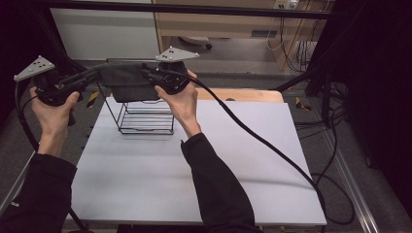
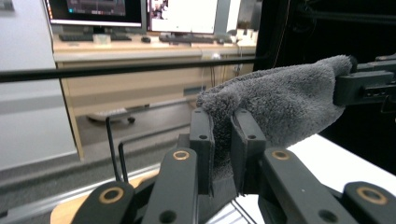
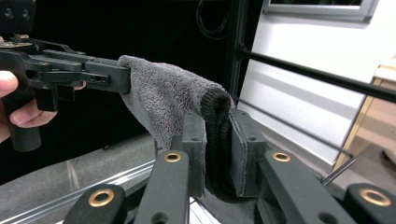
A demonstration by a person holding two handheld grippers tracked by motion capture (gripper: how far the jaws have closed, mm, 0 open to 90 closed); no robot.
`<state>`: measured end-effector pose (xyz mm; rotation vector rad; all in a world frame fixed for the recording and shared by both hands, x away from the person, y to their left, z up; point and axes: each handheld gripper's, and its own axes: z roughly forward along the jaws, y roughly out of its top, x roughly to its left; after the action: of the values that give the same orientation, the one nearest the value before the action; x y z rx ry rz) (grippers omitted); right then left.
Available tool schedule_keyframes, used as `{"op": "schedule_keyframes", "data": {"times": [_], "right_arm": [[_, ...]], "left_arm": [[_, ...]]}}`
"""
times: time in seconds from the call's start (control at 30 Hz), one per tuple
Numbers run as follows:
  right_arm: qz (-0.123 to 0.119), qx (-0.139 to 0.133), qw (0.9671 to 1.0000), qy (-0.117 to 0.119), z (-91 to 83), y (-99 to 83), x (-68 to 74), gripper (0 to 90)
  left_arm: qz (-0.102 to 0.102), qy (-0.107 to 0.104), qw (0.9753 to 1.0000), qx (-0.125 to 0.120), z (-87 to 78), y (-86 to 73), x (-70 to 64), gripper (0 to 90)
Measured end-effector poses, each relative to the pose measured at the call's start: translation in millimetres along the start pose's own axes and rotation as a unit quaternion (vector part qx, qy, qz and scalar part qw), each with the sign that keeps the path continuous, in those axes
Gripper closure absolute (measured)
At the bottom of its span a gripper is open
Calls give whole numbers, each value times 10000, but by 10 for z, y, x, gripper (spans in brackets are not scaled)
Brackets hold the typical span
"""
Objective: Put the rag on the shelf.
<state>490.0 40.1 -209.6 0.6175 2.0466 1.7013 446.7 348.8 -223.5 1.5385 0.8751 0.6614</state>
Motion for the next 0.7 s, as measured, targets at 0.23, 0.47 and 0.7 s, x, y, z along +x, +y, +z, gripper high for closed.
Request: {"op": "schedule_keyframes", "data": {"times": [0.23, 0.47, 0.7], "right_arm": [[7, 136, 9999, 106, -13, -41, 16, 781], [48, 119, 9998, 151, -22, -98, 7, 780], [-79, 151, 9997, 149, -19, -136, 37, 776]], "left_arm": [[69, 20, 9997, 226, -52, -21, -32, 782], [63, 149, 9987, 484, -137, 143, -65, 666], [-173, 295, 9986, 408, -239, 345, -71, 699]]}}
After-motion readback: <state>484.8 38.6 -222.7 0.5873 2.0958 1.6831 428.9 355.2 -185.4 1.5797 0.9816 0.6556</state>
